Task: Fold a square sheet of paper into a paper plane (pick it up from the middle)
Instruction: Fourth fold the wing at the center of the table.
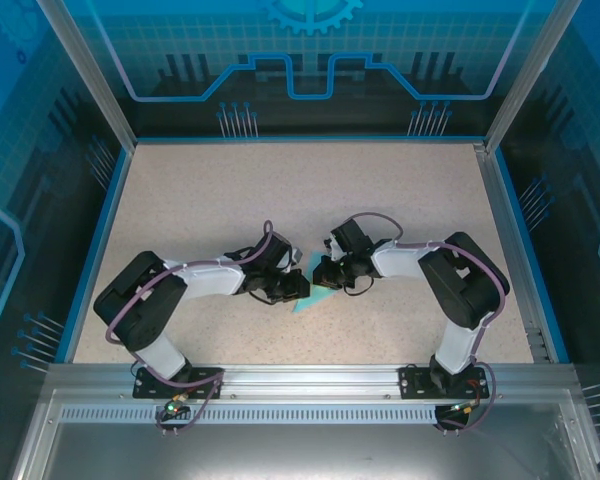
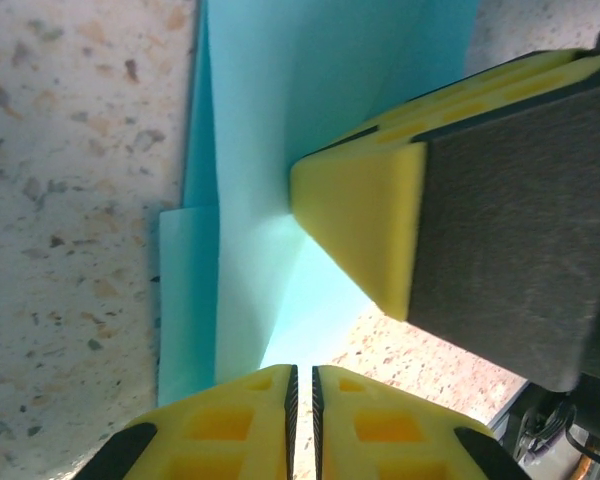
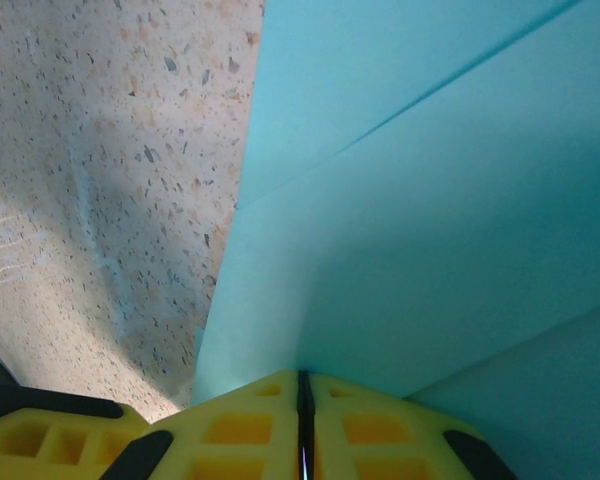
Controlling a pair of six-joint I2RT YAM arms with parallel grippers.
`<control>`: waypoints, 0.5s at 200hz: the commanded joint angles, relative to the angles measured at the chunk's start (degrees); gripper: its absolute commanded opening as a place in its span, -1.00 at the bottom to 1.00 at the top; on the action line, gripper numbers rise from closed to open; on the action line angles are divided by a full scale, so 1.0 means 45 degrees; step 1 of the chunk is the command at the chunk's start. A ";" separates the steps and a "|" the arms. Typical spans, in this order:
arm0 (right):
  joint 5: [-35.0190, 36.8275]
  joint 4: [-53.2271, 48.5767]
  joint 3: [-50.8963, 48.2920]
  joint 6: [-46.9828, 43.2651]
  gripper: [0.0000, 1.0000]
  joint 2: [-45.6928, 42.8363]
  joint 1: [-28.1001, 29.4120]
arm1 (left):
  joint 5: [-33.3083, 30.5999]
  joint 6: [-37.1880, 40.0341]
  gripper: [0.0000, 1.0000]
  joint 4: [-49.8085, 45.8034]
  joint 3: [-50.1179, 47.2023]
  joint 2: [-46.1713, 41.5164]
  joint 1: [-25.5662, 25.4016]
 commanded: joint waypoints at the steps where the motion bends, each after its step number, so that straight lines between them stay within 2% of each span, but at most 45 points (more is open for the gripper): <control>1: 0.1501 -0.1483 -0.0277 -0.0031 -0.80 0.1041 0.0195 | 0.0260 -0.0088 -0.70 -0.0699 -0.0093 0.0162 -0.0013; 100: 0.1700 -0.1971 0.0050 -0.0048 -0.81 0.1374 0.0200 | -0.0533 0.0221 -0.69 -0.1664 -0.0286 0.0491 -0.0026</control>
